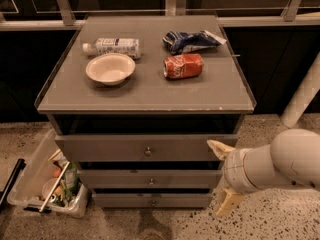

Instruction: Open middle drawer

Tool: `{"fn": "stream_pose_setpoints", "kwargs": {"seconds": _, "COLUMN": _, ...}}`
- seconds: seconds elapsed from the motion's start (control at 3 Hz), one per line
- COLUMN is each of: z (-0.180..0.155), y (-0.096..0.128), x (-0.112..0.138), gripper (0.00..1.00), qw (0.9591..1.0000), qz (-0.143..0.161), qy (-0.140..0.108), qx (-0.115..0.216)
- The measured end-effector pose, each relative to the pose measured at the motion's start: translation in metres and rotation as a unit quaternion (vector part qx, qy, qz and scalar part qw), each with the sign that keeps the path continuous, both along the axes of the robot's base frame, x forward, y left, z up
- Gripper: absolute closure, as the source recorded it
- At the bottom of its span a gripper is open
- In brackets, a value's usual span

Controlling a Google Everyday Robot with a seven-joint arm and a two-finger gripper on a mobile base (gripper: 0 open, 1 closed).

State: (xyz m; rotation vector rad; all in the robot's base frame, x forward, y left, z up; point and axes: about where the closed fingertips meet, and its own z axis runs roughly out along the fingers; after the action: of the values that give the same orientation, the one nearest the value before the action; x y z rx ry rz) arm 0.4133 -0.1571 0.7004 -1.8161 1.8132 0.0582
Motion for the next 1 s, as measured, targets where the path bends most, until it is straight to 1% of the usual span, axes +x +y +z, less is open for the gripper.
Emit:
{"fn": "stream_pose_setpoints", "kwargs": {"seconds": 0.33, "z": -0.038, "y": 0.006, "x": -0.001, "gripper": 0.0, "qw": 0.9999, "qz": 0.005, "qy": 0.002, "qx": 0.012}}
{"fn": "stream_pose_setpoints", "kwargs": {"seconds": 0.67, "z": -0.077, "y": 0.009, "x": 0.004, "gripper": 0.0, "qw": 0.9997, "qz": 0.013, "qy": 0.004, "qx": 0.022}}
{"fn": "stream_pose_setpoints", "kwargs": {"seconds": 1.0, "z": -0.123, "y": 0.016, "x": 0.008, "gripper": 0.0, "qw": 0.9989, "qz": 0.021, "qy": 0.017, "qx": 0.037}}
